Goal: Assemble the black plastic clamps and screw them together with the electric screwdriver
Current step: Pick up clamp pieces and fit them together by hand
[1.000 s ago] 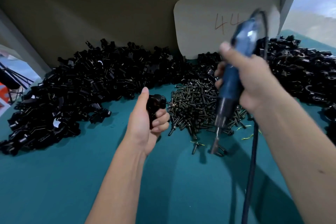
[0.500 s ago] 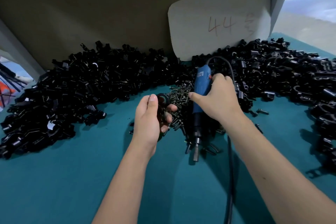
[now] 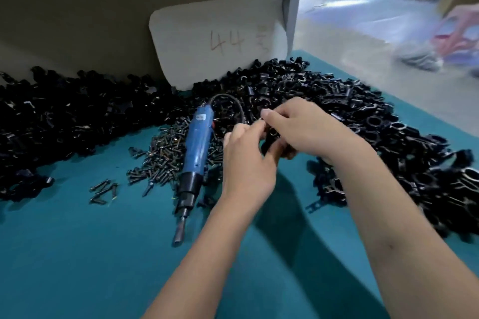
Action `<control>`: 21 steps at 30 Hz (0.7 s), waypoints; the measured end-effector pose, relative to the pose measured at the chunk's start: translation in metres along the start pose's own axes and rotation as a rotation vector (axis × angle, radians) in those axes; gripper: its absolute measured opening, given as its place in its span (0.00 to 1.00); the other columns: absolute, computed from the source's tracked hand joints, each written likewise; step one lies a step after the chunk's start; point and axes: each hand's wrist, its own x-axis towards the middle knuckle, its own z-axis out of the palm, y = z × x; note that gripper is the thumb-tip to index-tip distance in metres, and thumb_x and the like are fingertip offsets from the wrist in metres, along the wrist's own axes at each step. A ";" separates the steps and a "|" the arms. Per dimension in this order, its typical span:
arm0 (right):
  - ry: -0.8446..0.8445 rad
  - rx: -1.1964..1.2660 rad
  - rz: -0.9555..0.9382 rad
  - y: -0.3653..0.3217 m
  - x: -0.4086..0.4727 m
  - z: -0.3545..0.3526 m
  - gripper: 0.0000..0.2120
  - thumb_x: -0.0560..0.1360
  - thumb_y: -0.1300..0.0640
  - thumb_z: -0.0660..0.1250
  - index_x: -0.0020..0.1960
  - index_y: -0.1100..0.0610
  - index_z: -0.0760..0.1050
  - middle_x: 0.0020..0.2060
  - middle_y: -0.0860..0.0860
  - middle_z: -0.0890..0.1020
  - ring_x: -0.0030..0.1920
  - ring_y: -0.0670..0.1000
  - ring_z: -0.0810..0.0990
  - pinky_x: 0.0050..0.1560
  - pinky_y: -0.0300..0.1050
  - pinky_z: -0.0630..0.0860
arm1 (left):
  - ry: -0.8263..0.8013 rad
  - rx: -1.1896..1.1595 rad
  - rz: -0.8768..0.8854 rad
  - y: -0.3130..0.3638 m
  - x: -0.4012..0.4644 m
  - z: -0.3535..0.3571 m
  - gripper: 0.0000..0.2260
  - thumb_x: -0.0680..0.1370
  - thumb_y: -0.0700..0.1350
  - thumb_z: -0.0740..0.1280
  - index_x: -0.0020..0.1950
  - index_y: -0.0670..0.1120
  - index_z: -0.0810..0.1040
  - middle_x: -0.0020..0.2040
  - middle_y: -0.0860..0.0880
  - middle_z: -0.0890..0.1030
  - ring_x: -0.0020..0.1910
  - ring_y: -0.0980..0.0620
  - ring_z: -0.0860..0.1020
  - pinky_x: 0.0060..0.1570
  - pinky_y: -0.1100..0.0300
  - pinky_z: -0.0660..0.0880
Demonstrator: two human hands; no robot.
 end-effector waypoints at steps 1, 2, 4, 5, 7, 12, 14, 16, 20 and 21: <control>-0.001 -0.129 0.028 0.010 -0.003 -0.009 0.23 0.85 0.47 0.61 0.41 0.61 0.82 0.28 0.55 0.84 0.30 0.57 0.84 0.32 0.45 0.81 | -0.066 -0.025 -0.034 0.006 0.000 0.014 0.07 0.77 0.49 0.74 0.52 0.48 0.81 0.48 0.49 0.78 0.50 0.45 0.76 0.50 0.49 0.73; 0.006 -0.248 0.032 0.021 -0.007 -0.018 0.22 0.85 0.49 0.62 0.40 0.61 0.82 0.29 0.55 0.83 0.32 0.58 0.84 0.32 0.43 0.77 | -0.129 -0.058 -0.070 0.013 -0.002 0.029 0.09 0.76 0.49 0.76 0.51 0.47 0.82 0.48 0.48 0.81 0.50 0.45 0.78 0.51 0.48 0.75; 0.071 -0.383 0.005 0.040 -0.011 -0.029 0.16 0.82 0.52 0.67 0.40 0.59 0.83 0.34 0.55 0.84 0.40 0.57 0.82 0.37 0.45 0.73 | -0.193 -0.102 -0.129 0.023 -0.004 0.052 0.10 0.73 0.47 0.79 0.52 0.46 0.84 0.49 0.48 0.84 0.51 0.45 0.81 0.54 0.48 0.77; 0.122 -0.379 -0.006 0.047 -0.012 -0.034 0.14 0.81 0.53 0.69 0.40 0.57 0.84 0.35 0.54 0.84 0.41 0.55 0.82 0.39 0.44 0.73 | -0.193 -0.104 -0.148 0.028 -0.005 0.060 0.11 0.73 0.47 0.79 0.52 0.46 0.85 0.49 0.48 0.85 0.51 0.45 0.82 0.54 0.49 0.77; 0.218 -0.294 -0.021 0.055 -0.010 -0.043 0.12 0.79 0.54 0.71 0.38 0.55 0.84 0.32 0.49 0.84 0.36 0.48 0.81 0.37 0.36 0.72 | -0.178 -0.073 -0.157 0.036 -0.005 0.072 0.10 0.73 0.46 0.78 0.52 0.46 0.85 0.49 0.48 0.85 0.50 0.45 0.82 0.53 0.50 0.78; 0.305 -0.248 0.023 0.059 0.004 -0.045 0.10 0.78 0.59 0.69 0.39 0.54 0.84 0.35 0.50 0.85 0.40 0.53 0.83 0.39 0.40 0.77 | -0.274 -0.141 -0.215 0.048 0.002 0.076 0.11 0.70 0.48 0.72 0.51 0.55 0.80 0.44 0.54 0.83 0.47 0.47 0.83 0.49 0.51 0.82; 0.257 -0.279 0.046 0.056 0.013 -0.040 0.11 0.77 0.61 0.66 0.39 0.51 0.83 0.39 0.50 0.86 0.43 0.54 0.83 0.47 0.44 0.80 | -0.304 -0.301 -0.340 0.043 0.008 0.068 0.17 0.66 0.53 0.71 0.54 0.57 0.77 0.45 0.54 0.85 0.46 0.48 0.84 0.52 0.48 0.82; 0.186 -0.312 0.056 0.050 0.021 -0.033 0.12 0.76 0.62 0.66 0.39 0.48 0.82 0.41 0.51 0.87 0.45 0.54 0.84 0.50 0.46 0.81 | -0.279 -0.496 -0.479 0.031 0.013 0.060 0.18 0.65 0.51 0.69 0.54 0.52 0.78 0.47 0.47 0.86 0.45 0.45 0.85 0.56 0.42 0.82; 0.012 -0.417 0.049 0.040 0.043 -0.005 0.14 0.75 0.63 0.68 0.56 0.50 0.83 0.57 0.55 0.85 0.55 0.58 0.83 0.58 0.51 0.82 | -0.153 -0.449 -0.508 0.014 0.016 0.044 0.12 0.63 0.43 0.62 0.42 0.45 0.82 0.43 0.44 0.86 0.46 0.38 0.85 0.54 0.38 0.82; -0.033 -0.447 0.048 0.039 0.049 0.003 0.17 0.76 0.63 0.69 0.63 0.52 0.81 0.61 0.56 0.83 0.60 0.59 0.82 0.62 0.53 0.80 | -0.125 -0.408 -0.509 0.013 0.016 0.041 0.13 0.63 0.44 0.61 0.42 0.46 0.82 0.42 0.45 0.86 0.46 0.38 0.85 0.53 0.38 0.82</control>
